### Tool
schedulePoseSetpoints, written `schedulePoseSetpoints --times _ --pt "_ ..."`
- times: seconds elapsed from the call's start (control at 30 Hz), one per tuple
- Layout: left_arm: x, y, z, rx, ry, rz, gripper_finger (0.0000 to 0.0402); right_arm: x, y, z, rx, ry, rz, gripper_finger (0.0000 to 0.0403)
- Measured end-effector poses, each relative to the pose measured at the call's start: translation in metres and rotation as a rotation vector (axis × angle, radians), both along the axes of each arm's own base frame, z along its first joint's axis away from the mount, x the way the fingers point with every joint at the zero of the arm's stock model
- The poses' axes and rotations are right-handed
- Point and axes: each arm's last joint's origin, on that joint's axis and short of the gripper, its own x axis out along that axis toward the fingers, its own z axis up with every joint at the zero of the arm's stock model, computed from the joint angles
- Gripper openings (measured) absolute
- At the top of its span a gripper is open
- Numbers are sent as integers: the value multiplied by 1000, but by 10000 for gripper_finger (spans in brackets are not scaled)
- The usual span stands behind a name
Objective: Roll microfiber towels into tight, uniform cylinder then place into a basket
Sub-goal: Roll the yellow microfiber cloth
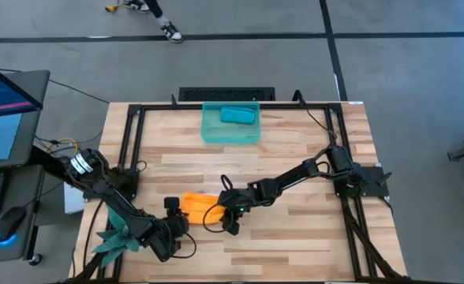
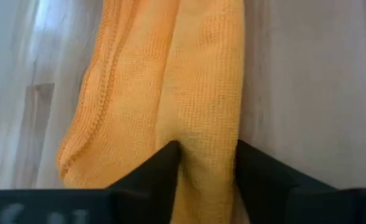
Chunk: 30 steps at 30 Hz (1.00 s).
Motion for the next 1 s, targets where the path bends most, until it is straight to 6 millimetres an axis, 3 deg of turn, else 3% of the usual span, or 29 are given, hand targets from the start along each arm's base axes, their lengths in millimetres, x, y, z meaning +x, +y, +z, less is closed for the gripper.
schedulePoseSetpoints --times 0.23,0.4,0.57,0.77,1.0 --pt "6 -4 6 -13 7 6 15 -4 14 0 11 8 61 19" --pt "19 -12 23 -146 54 78 16 -7 23 0 39 17 108 22" --pt "35 -8 41 -284 161 205 9 -10 31 0 63 27 117 19" --pt "59 10 58 -453 238 403 9 -16 48 0 78 32 161 19" --pt "77 37 58 -601 310 557 16 -21 60 0 88 41 178 19"
